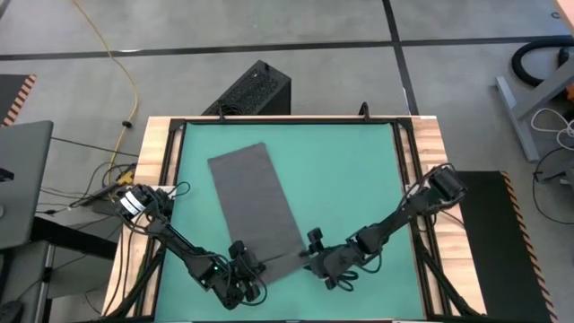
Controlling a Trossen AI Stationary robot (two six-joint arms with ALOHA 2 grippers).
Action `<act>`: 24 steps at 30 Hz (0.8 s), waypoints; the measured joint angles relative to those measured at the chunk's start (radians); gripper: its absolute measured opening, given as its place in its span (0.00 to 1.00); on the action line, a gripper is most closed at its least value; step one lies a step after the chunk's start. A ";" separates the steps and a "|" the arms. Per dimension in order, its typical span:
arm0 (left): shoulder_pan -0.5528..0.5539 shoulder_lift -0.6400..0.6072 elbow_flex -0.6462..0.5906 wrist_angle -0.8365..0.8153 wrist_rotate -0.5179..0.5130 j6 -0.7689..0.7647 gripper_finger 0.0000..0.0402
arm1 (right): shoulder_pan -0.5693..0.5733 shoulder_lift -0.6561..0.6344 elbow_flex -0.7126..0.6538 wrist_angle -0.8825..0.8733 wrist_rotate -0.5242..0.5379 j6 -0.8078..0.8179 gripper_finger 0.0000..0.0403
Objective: Roll towel
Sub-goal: Roll the gray towel
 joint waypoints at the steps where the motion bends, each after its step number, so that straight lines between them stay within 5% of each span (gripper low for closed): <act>1: 0.000 0.000 0.000 0.000 0.001 0.000 0.00 | -0.003 0.013 0.000 0.002 0.005 0.000 0.52; 15: 0.001 -0.009 -0.001 -0.001 0.009 0.003 0.00 | -0.042 0.103 0.004 0.050 0.002 -0.147 0.62; 19: -0.003 -0.049 -0.005 -0.018 0.007 0.047 0.00 | -0.043 0.128 0.006 0.037 -0.036 -0.067 0.49; 24: -0.001 -0.097 -0.004 -0.068 0.009 0.071 0.00 | -0.038 0.115 0.006 -0.010 -0.067 0.071 0.14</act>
